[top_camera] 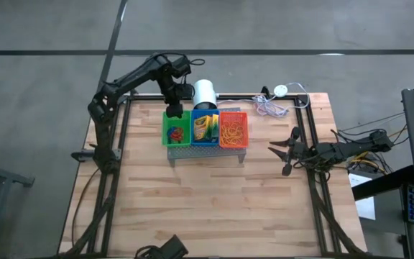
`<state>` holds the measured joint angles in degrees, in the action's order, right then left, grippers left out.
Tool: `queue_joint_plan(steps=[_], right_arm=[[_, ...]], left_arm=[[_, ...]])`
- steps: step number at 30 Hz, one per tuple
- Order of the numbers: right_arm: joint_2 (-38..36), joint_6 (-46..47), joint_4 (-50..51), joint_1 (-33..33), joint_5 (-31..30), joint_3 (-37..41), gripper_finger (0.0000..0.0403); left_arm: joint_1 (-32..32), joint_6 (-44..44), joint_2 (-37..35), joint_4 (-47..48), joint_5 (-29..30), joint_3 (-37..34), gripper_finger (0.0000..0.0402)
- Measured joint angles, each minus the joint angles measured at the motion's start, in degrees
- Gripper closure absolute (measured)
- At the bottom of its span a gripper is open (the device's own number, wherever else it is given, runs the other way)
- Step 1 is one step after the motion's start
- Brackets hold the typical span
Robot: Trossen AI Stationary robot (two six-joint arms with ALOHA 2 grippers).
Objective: Pick & Place Office Desk Supplies
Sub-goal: Return to Home Position
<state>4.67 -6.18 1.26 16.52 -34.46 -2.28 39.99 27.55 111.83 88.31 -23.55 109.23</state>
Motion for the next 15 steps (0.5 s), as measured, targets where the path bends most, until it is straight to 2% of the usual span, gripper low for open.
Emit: queue_joint_plan(steps=[7, 15], right_arm=[[0.00, 0.00, 0.00, 0.01, 0.00, 0.00, 0.0312], [-0.01, 0.00, 0.00, 0.02, 0.02, 0.00, 0.0312]], left_arm=[[-0.04, -0.36, -1.09, 0.02, -0.01, 0.00, 0.0187], [-0.17, -0.68, -6.74, -1.17, -0.02, -0.02, 0.0180]])
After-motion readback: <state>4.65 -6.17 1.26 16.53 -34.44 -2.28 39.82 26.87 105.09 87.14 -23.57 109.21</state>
